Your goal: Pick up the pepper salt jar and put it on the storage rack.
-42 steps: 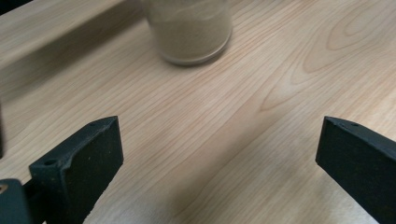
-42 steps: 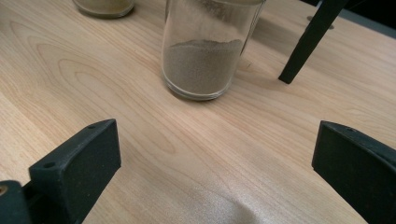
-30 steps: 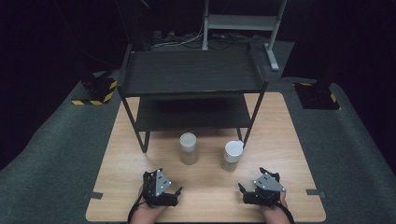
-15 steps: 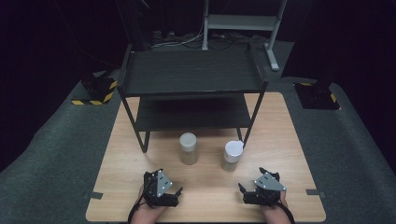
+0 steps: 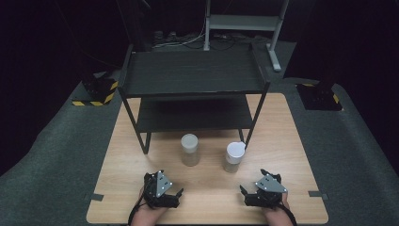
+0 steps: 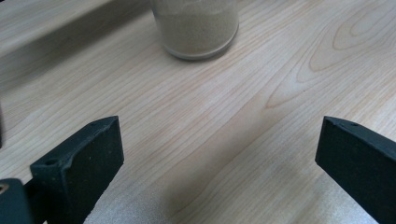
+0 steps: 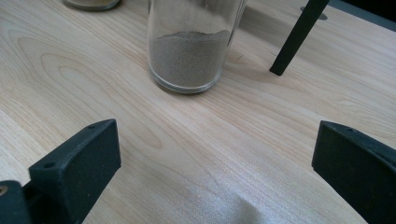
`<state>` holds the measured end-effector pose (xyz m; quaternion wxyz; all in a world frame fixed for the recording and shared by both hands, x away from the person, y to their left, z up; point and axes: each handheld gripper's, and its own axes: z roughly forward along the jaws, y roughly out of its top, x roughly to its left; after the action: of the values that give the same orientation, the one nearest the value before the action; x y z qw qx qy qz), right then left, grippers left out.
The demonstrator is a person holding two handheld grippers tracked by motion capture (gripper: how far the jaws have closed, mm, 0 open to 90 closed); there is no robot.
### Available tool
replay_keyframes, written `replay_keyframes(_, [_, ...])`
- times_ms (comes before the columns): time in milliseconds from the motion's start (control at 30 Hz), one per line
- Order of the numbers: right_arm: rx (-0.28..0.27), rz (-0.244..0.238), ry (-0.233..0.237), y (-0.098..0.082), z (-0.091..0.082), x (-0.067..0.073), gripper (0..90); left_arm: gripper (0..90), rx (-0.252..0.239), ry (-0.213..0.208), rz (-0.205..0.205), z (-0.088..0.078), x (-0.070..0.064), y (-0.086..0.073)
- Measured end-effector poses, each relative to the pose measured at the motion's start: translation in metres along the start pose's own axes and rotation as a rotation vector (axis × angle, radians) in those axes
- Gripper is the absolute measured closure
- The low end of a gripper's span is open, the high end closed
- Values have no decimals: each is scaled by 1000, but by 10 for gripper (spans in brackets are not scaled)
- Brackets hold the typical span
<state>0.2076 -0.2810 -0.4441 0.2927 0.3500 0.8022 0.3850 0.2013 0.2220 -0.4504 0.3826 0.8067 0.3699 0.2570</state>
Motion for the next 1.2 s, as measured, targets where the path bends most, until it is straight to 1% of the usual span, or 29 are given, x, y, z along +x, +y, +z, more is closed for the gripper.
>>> replay_keyframes(100, [1, -1, 2, 0, 0, 0, 1, 13, -6, -4, -9, -1, 1, -1])
replay_keyframes(233, [4, -5, 8, 1, 0, -1, 1, 11, -18, -20, -32, -4, 5, -3])
replay_keyframes(300, [2, -5, 8, 0, 0, -1, 1, 11, -37, -25, -41, -7, 5, -3])
replay_keyframes(333, [-1, -5, 7, 0, 0, -1, 1, 10, -55, -31, -52, -11, 6, -3])
replay_keyframes(400, [-1, -4, 8, 0, 0, -1, 1, 10, -64, -33, -55, -12, 7, -3])
replay_keyframes(467, [0, -3, 9, 0, 0, -1, 1, 10, -82, -44, -72, -15, 9, -3])
replay_keyframes(533, [0, 1, 12, 0, 0, -2, 1, 10, -97, -50, -80, -17, 11, -2])
replay_keyframes(567, [0, 4, 11, 0, 0, -2, 1, 10, -113, -60, -93, -20, 13, -2])
replay_keyframes(600, [0, 4, 11, 0, 0, -2, 1, 10, -113, -60, -93, -20, 13, -2])
replay_keyframes(633, [1, 3, 9, 0, 0, -2, 1, 10, -124, -63, -99, -22, 14, -1])
replay_keyframes(700, [3, -3, 10, 1, 1, -2, 0, 10, -143, -72, -98, -24, 15, -2])
replay_keyframes(900, [2, -2, 10, 0, 1, -2, 0, 9, -163, -78, -97, -26, 18, 4])
replay_keyframes(1167, [0, -1, 6, 0, 0, -2, 1, 9, -193, -86, -98, -23, 23, 14])
replay_keyframes(1200, [1, -1, 7, 0, 0, -2, 1, 9, -197, -88, -103, -22, 23, 15])
